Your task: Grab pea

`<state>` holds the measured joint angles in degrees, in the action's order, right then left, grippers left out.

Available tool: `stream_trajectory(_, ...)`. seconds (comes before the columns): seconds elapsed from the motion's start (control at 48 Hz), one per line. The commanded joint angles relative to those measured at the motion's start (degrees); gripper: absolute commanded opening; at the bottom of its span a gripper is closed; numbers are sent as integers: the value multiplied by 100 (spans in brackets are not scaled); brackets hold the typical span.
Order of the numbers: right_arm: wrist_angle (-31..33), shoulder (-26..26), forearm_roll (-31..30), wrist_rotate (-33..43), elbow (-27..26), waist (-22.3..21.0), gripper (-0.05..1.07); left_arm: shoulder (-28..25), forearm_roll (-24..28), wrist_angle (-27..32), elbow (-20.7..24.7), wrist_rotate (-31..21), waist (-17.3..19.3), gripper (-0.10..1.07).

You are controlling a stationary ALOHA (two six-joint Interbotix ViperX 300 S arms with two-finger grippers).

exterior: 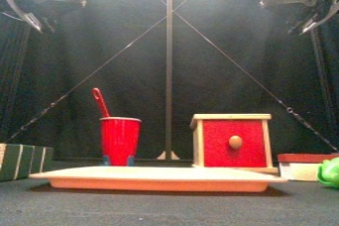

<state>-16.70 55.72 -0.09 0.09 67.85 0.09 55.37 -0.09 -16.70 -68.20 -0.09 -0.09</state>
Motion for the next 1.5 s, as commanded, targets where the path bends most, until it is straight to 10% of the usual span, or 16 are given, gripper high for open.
stream_trajectory(0.0,-44,-185,-18,9,-105,-26,6,-70,53,-114,97,18,-9,-3)
stream_trajectory(0.604,185,-1547,176,1125,-360,466,3,-70,35,-334,-88,0,-193,-3)
stream_trajectory(1.021,3480,-1784,677,2496,-1424,431,8,-62,44,-352,-105,0,-246,-3)
stream_trajectory(1.479,4781,-1934,-325,4043,-1512,1178,9,-70,35,-352,-141,0,-246,-3)
